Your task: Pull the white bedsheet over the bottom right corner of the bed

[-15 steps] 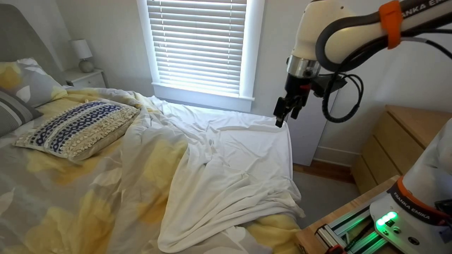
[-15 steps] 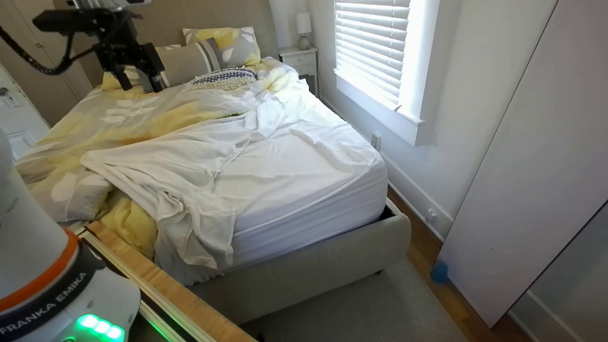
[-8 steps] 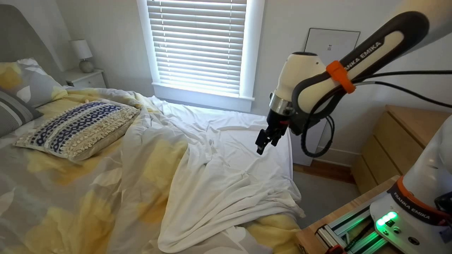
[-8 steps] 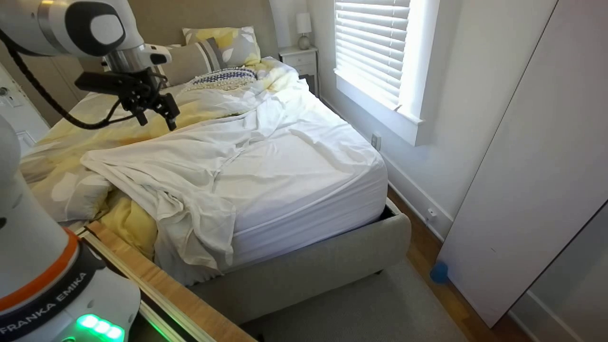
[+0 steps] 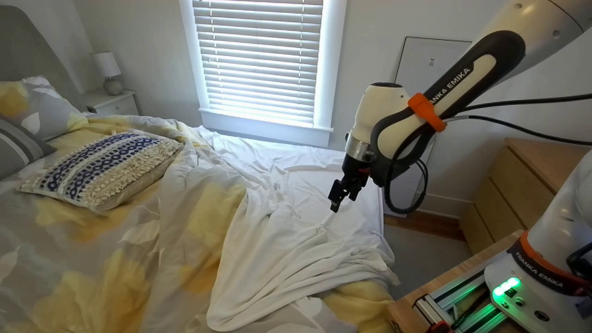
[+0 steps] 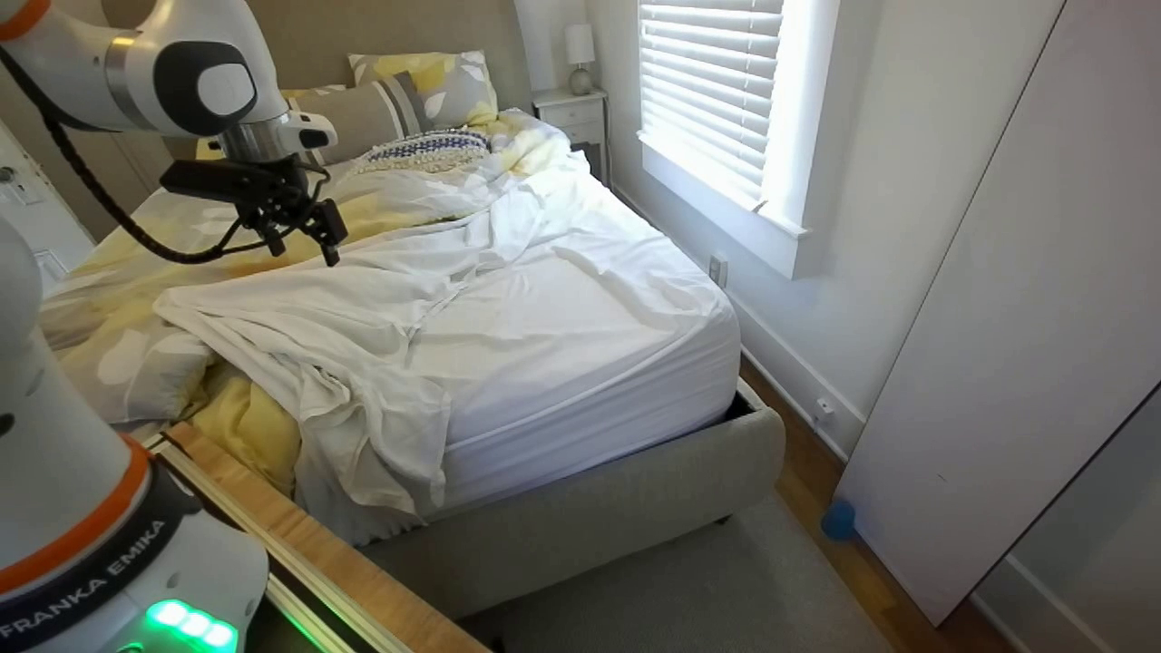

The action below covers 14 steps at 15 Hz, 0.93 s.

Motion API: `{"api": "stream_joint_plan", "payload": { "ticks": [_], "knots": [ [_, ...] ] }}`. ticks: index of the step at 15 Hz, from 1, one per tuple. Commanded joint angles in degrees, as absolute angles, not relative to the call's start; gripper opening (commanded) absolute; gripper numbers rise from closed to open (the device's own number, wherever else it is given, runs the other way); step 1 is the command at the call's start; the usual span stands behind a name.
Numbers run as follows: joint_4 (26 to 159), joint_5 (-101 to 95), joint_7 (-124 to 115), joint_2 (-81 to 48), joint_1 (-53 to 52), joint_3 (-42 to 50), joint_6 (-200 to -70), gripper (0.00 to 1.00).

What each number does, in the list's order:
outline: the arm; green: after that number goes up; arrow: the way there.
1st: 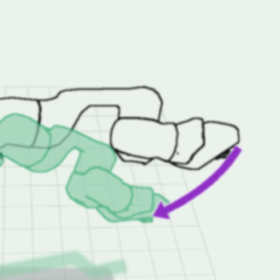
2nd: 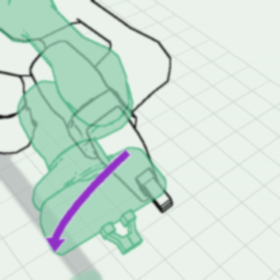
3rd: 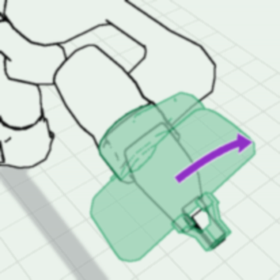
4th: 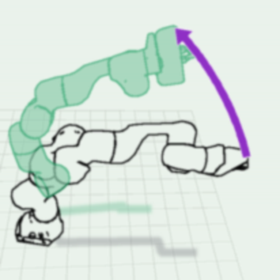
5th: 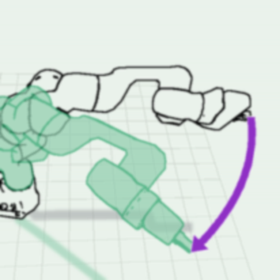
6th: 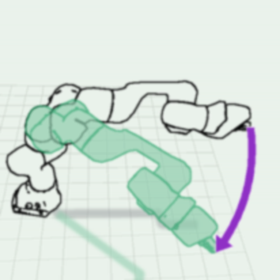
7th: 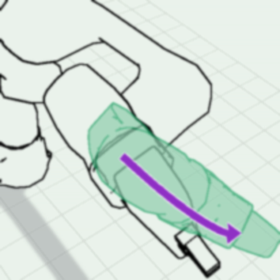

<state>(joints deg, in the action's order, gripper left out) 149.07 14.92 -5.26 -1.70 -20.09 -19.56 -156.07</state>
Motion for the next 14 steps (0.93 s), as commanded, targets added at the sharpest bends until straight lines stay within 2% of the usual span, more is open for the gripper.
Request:
{"api": "stream_joint_plan", "payload": {
  "ticks": [1, 8, 14],
  "knots": [
    [149.01, 14.86, -5.33, -1.63, -19.87, -19.77, -155.90, 1.00],
    [142.61, 19.72, 15.85, -13.34, -18.13, -21.67, -161.63, 1.00],
    [137.38, 16.89, 23.14, -25.54, -11.07, -25.67, -165.31, 1.00]
  ]
}}
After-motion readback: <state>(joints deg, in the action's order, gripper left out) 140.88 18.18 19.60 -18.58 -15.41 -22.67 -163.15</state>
